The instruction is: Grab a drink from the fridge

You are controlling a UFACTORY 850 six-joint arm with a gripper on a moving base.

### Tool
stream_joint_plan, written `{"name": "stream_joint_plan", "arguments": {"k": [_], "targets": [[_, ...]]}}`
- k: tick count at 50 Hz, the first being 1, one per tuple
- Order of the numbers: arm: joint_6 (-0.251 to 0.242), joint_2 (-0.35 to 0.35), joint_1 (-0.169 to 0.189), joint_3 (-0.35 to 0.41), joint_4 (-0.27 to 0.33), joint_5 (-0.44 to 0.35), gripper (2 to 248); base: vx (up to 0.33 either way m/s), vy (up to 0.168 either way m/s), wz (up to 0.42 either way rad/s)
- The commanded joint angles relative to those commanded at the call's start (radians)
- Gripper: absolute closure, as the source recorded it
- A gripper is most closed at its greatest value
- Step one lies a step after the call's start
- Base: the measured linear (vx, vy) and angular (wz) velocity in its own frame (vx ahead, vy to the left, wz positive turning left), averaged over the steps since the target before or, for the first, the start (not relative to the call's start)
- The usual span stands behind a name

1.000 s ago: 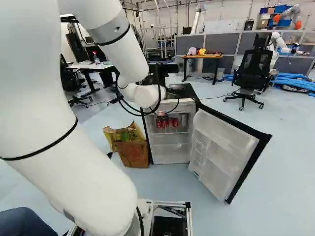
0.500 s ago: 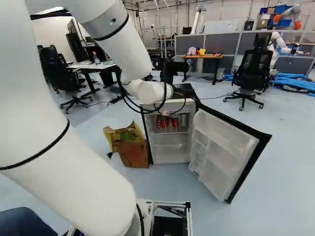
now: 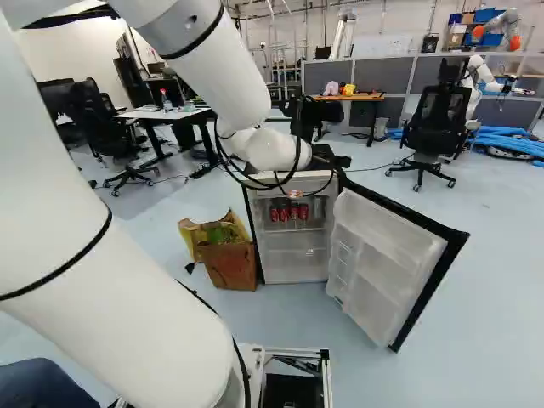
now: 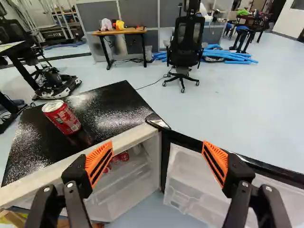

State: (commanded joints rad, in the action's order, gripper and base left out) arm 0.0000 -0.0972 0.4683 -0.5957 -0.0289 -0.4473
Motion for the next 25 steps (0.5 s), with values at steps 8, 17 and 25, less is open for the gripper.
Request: {"name": "stream_joint_plan", "arguments": {"k": [8, 17, 25], "targets": [[0.000, -0.006, 0.026, -0.013, 0.005, 0.038, 3, 0.000, 0.000, 0.000], [0.000, -0.010, 0.056, -0.030, 0.017, 0.078, 3, 0.000, 0.000, 0.000], [0.000, -0.013, 0.082, -0.046, 0.029, 0.114, 3, 0.000, 0.000, 0.000]]}}
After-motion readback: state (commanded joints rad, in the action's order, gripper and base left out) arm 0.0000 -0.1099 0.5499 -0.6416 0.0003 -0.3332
